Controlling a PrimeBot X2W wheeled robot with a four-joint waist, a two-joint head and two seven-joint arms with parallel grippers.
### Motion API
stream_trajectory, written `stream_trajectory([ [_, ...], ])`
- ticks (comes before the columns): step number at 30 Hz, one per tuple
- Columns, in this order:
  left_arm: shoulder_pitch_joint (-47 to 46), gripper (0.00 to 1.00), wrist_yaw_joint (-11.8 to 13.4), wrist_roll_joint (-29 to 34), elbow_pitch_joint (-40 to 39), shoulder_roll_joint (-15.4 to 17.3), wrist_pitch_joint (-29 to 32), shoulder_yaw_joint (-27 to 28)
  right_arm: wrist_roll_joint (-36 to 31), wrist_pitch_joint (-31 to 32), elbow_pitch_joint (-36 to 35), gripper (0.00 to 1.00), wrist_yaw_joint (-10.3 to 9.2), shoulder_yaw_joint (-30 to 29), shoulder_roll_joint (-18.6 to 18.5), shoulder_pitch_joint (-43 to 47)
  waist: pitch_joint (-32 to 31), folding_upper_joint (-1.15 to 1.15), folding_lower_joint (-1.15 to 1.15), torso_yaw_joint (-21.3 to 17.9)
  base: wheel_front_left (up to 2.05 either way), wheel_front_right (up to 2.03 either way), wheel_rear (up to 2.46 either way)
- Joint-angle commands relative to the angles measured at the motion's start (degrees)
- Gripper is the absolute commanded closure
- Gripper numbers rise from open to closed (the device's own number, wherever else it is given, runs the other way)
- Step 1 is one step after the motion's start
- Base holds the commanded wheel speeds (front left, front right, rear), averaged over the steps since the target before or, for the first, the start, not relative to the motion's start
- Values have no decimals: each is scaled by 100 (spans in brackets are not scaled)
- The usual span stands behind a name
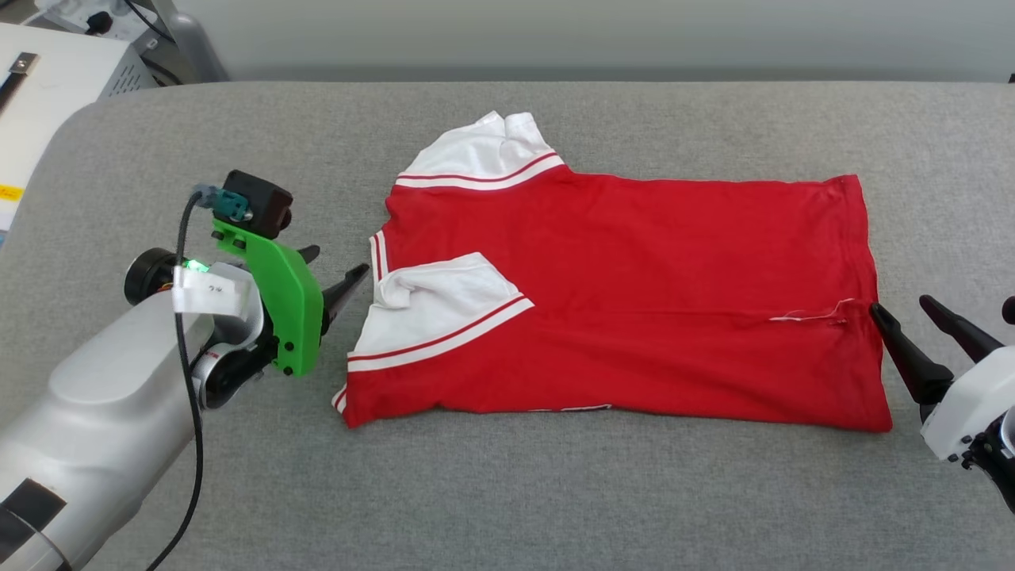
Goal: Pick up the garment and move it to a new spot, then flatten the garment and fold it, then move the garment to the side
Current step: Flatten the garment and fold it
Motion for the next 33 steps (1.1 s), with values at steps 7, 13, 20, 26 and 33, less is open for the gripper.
stream_trajectory([
  [7, -385, 0, -15, -377, -453, 184, 1649, -530, -217, 154, -271, 0, -4, -333, 66, 298, -253, 0, 0, 157, 0, 0, 0],
  [13, -304, 0, -15, -484, -437, 73, 2455, -786, -371, 354, -439, 0, -4, -524, 216, 418, -265, 0, 0, 106, 0, 0, 0],
  [20, 10, 0, -15, -511, -41, -88, 2585, -870, -522, 541, -598, 0, -4, -642, 402, 414, -90, 0, 0, -38, 0, 0, 0],
  [26, 263, 0, -15, -468, 266, -212, 2577, -917, -613, 626, -651, 0, -4, -682, 496, 360, 48, 0, 0, -128, 0, 0, 0],
  [33, 542, 100, -15, -417, 300, -259, 2521, -958, -672, 699, -675, 0, -4, -651, 551, 284, 64, 0, 0, -174, 0, 0, 0],
])
